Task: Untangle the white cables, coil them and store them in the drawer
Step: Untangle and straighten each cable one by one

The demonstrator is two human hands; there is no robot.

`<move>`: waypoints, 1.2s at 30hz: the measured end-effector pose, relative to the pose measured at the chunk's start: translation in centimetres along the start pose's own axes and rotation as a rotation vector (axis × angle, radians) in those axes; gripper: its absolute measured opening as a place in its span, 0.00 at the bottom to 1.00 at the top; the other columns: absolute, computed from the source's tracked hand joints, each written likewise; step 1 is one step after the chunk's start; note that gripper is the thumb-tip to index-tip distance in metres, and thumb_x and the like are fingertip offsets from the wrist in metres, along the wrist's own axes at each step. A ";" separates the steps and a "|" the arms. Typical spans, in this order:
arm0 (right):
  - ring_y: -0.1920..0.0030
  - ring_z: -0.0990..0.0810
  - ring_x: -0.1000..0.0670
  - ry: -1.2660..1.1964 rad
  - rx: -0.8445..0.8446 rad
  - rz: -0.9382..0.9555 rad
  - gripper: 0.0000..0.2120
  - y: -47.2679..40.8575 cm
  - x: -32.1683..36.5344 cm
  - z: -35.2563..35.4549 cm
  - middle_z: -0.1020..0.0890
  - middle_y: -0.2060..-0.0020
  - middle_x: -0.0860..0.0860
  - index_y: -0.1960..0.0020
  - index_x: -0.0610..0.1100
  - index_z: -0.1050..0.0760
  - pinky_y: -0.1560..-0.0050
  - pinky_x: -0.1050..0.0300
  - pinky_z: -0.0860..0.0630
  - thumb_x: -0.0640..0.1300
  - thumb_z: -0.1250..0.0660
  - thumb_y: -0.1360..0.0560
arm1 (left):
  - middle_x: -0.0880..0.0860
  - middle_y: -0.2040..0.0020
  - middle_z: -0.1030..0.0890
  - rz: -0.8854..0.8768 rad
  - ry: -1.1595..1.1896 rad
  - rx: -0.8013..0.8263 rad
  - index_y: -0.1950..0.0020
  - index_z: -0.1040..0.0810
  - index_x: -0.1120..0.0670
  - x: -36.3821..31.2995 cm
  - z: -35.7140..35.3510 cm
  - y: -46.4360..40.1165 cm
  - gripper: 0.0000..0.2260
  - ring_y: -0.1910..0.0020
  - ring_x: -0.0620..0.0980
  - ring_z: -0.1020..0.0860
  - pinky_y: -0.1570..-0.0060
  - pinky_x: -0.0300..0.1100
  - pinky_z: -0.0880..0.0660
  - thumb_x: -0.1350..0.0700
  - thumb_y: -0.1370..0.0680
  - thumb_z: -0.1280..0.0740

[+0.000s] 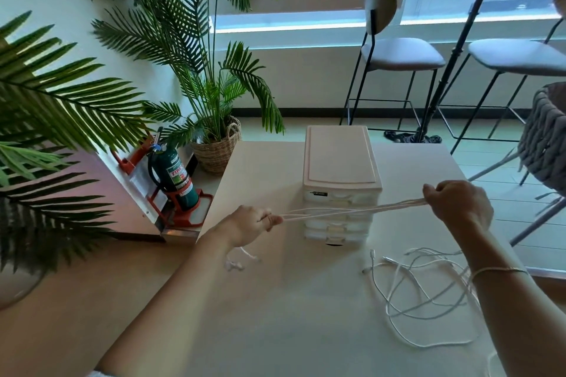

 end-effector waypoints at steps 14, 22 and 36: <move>0.54 0.24 0.43 0.161 0.182 0.054 0.30 -1.6 -3.1 -0.5 0.20 0.58 0.44 0.64 0.46 0.24 0.59 0.55 0.31 0.72 0.47 0.30 | 0.55 0.52 0.21 0.178 -0.127 -0.177 0.40 0.23 0.52 3.1 3.8 0.3 0.19 0.48 0.57 0.24 0.55 0.42 0.32 0.42 0.20 0.45; 0.40 0.26 0.42 0.421 0.319 -0.109 0.22 -0.3 -3.8 -0.7 0.23 0.42 0.43 0.42 0.45 0.25 0.37 0.45 0.37 0.59 0.34 0.28 | 0.57 0.46 0.21 0.182 -0.232 -0.164 0.42 0.24 0.52 2.0 4.4 0.8 0.20 0.48 0.56 0.25 0.55 0.43 0.32 0.41 0.20 0.46; 0.66 0.27 0.53 -0.570 0.755 0.417 0.21 13.2 16.2 -9.4 0.22 0.66 0.52 0.61 0.47 0.24 0.55 0.54 0.29 0.57 0.47 0.21 | 0.54 0.47 0.19 -0.006 -0.099 0.015 0.48 0.21 0.50 -4.6 -0.5 0.5 0.12 0.48 0.55 0.22 0.47 0.48 0.24 0.47 0.20 0.42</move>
Point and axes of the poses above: each hand's wrist, its own y-axis away from the middle knuckle, its own z-axis out of the back of the hand, x = y × z, the point moved 7 cm from there along -y, towards the middle knuckle
